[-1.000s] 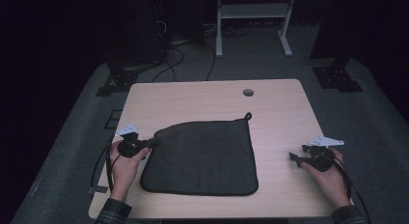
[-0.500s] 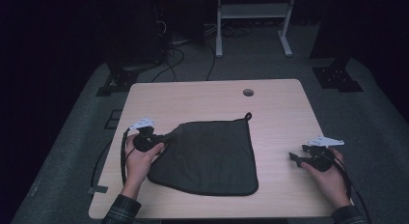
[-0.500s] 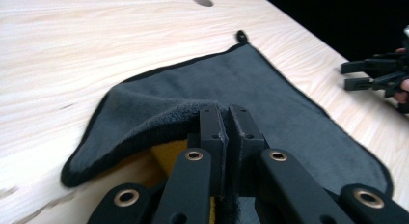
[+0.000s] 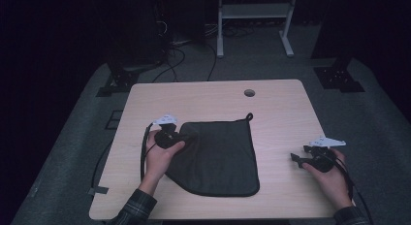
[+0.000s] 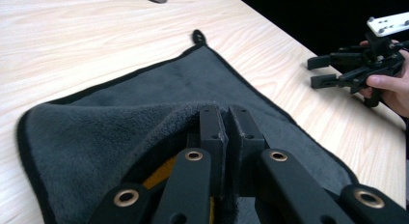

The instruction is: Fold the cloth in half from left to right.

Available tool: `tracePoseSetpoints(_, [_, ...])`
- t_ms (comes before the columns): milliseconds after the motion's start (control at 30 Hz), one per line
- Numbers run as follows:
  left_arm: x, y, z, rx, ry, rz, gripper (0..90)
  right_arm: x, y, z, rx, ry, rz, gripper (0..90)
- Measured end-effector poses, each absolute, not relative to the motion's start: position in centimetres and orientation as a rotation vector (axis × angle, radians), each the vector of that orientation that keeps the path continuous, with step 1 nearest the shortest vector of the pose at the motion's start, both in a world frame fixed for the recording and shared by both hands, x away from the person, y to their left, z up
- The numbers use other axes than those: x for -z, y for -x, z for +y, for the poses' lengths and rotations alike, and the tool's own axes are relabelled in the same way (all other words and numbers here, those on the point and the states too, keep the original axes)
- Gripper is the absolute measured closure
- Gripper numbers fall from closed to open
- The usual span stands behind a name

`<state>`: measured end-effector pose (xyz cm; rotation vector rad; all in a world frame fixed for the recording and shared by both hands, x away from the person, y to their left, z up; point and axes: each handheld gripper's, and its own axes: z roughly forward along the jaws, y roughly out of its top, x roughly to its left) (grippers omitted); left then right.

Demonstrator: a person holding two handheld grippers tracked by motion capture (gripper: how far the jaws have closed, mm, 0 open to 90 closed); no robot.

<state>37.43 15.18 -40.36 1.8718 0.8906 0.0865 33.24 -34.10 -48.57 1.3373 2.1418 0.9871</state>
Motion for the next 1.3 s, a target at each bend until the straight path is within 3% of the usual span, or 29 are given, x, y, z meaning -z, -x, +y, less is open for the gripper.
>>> tracePoseSetpoints(800, [40.7, -39.4, 7.9, 0.019, -1.956, 0.798, 85.2, 48.6, -33.2, -34.1, -0.987, -1.337, 2.142, 31.9])
tracePoseSetpoints(1300, [43.2, -41.4, 2.1, 0.122, -2.045, 0.778, 85.2, 48.6, -33.2, -34.1, -0.987, -1.336, 2.142, 31.9])
